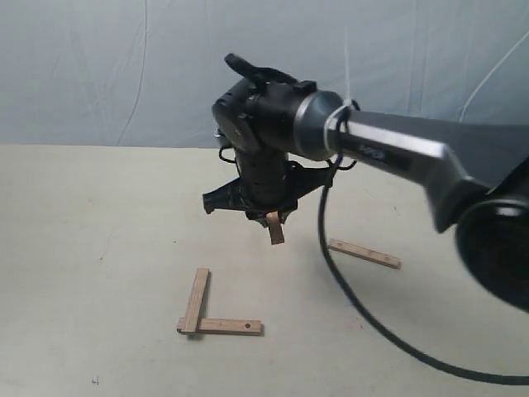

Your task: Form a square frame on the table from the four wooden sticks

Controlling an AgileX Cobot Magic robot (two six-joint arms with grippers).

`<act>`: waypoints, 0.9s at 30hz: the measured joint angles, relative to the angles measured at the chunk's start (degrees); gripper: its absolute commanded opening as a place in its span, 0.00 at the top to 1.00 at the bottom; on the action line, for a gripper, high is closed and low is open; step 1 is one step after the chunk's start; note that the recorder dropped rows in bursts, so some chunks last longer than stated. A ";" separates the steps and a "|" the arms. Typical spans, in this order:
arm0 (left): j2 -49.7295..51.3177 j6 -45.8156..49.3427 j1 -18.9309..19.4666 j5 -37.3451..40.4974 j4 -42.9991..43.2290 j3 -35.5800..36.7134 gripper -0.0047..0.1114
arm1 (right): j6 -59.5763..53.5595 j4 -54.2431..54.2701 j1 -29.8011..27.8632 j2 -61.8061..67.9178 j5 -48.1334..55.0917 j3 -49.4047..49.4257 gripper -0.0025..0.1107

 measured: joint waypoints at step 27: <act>0.00 0.00 0.00 0.00 0.00 0.00 0.96 | 31.01 -5.28 7.77 -7.78 -31.41 33.75 0.99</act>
